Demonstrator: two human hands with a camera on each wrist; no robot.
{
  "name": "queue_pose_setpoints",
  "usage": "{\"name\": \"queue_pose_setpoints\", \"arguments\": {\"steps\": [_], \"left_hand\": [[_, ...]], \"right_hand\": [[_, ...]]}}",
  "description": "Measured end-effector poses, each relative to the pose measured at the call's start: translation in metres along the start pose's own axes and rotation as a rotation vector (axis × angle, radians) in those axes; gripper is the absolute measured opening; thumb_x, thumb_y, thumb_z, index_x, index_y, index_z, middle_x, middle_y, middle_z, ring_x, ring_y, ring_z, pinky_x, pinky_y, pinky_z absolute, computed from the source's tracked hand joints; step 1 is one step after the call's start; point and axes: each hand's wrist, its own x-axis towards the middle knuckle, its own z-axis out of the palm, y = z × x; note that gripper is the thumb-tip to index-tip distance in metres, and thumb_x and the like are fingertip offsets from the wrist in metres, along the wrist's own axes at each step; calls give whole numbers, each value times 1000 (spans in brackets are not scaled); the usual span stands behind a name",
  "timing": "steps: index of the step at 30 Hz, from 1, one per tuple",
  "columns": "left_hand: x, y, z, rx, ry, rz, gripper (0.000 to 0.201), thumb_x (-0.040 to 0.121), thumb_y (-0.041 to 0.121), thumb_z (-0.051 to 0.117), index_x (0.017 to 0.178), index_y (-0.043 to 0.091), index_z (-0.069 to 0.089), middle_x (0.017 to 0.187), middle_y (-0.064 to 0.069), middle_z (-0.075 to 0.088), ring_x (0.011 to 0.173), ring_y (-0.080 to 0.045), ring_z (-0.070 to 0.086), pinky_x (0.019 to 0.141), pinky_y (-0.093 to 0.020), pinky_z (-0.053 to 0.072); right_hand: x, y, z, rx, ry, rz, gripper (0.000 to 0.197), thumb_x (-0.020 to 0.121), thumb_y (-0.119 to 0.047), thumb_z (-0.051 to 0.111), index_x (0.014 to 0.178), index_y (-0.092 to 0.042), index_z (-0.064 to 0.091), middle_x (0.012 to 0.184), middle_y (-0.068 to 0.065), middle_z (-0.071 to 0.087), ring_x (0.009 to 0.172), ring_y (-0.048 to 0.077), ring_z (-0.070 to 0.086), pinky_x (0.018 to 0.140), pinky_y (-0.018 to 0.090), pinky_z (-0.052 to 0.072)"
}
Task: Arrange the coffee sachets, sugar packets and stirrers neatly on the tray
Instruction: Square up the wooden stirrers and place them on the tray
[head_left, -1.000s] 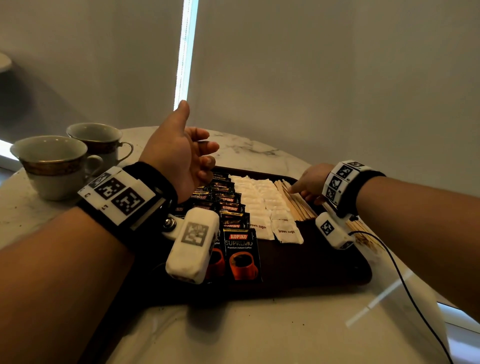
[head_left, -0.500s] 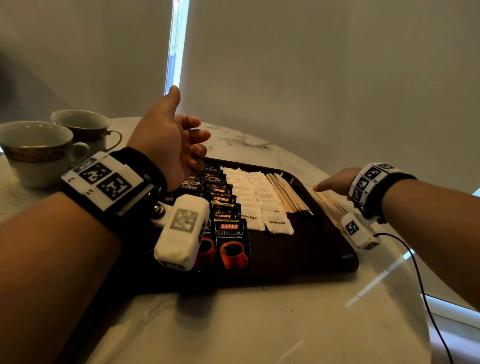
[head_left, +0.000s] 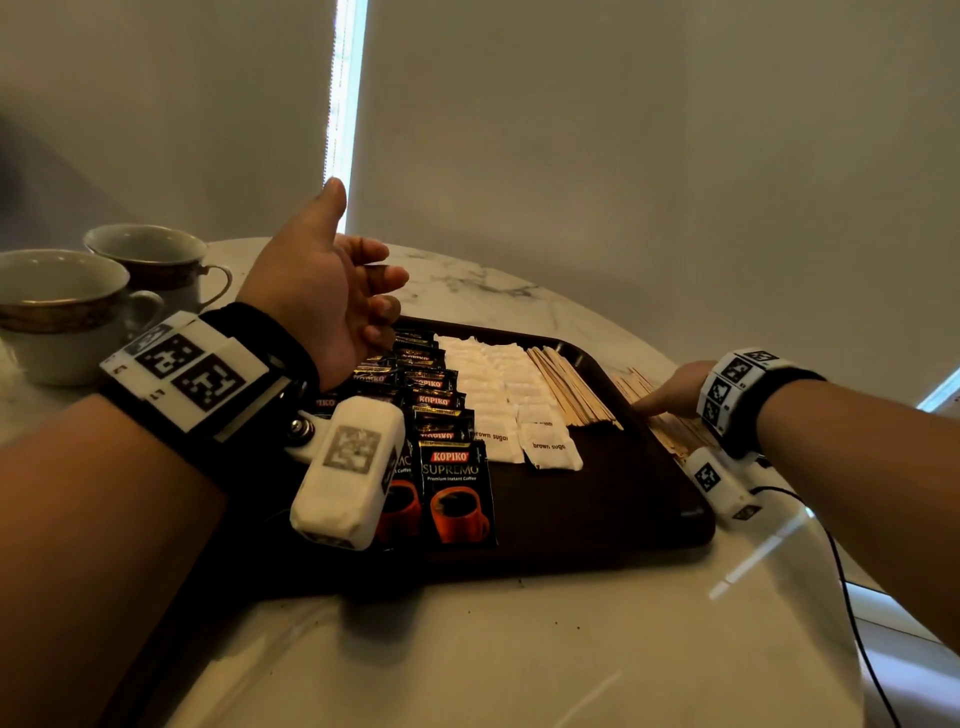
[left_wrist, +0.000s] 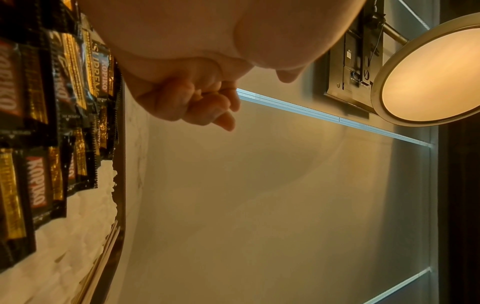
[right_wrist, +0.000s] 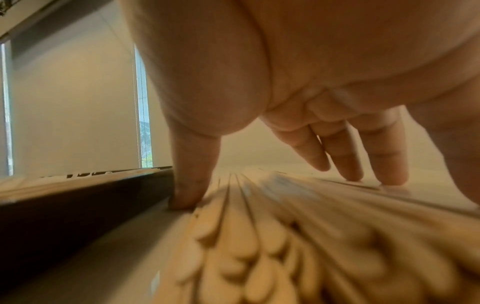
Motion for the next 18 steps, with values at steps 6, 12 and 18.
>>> {"name": "queue_pose_setpoints", "arguments": {"steps": [6, 12, 18], "left_hand": [[0, -1, -1, 11, -8, -3, 55, 96, 70, 33, 90, 18, 50, 69, 0, 57, 50, -11, 42, 46, -26, 30], [-1, -2, 0, 17, -11, -2, 54, 96, 69, 32, 89, 18, 50, 68, 1, 57, 50, -11, 41, 47, -24, 29], [0, -3, 0, 25, -8, -5, 55, 96, 70, 33, 87, 18, 51, 68, 0, 57, 49, -11, 42, 47, -23, 30]], "right_hand": [[8, 9, -1, -99, 50, -24, 79, 65, -65, 80, 118, -9, 62, 109, 8, 65, 100, 29, 60, 94, 42, 50], [21, 21, 0, -198, 99, -71, 70, 70, -68, 74, 112, -12, 67, 103, 3, 69, 92, 23, 63, 82, 36, 51], [19, 24, 1, -271, 168, -110, 60, 88, -55, 66, 124, -7, 63, 109, 7, 65, 98, 24, 59, 88, 32, 48]]}}
